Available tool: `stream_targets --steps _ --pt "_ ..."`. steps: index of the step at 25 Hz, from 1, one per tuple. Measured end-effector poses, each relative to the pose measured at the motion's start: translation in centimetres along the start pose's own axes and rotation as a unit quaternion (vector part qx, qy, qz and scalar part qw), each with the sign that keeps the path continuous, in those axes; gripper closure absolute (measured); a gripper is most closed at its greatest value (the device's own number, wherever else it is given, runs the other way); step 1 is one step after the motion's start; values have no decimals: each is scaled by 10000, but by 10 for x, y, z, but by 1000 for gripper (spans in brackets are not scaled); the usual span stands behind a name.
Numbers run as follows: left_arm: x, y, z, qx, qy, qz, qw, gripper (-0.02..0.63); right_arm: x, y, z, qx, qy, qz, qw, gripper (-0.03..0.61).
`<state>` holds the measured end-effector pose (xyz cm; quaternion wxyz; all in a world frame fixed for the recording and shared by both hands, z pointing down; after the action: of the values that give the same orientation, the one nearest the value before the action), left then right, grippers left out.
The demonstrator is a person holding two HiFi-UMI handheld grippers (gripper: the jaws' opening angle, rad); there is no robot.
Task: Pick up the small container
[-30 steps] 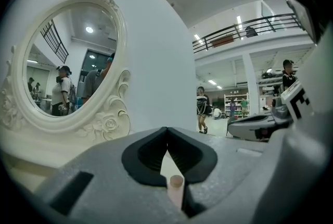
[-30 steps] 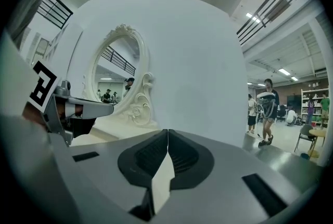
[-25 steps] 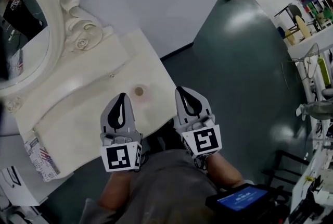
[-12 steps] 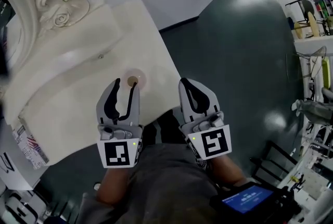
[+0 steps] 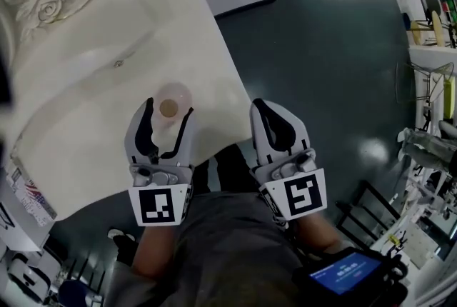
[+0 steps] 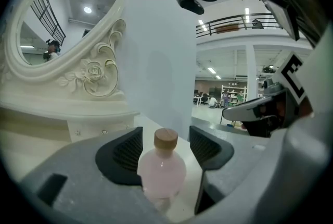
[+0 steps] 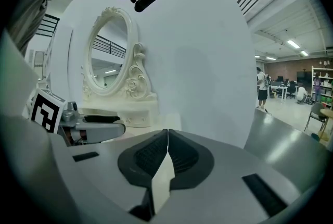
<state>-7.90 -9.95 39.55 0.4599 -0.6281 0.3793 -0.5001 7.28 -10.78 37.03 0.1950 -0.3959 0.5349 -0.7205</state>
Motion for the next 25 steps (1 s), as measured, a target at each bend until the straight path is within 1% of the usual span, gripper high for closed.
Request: stream_targets --steps 12,15,17,25 --pt "13 -31 -7 -151 140 -260 9995 324 17 -27 4 151 157 -277 9994 565" --pt "14 -33 -9 -167 180 -248 9994 324 18 -31 3 169 177 -322 9992 565" --pt "15 -34 -10 -170 202 -236 9994 336 19 -33 3 177 188 -343 9991 565" --pt "15 -35 -10 -154 211 -231 9994 336 19 -35 6 202 182 -362 9990 565"
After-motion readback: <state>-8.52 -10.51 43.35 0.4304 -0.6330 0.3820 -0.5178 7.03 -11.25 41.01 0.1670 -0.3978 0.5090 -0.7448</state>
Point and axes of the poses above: the fingertips, and each gripper's own axes: x forward along the fingers, z to its right, y out of its top, the point moved 2 cm from there along -x, backward along the fingers, and after that the axes turned 8 degrees about y, right-handed, at the moved point
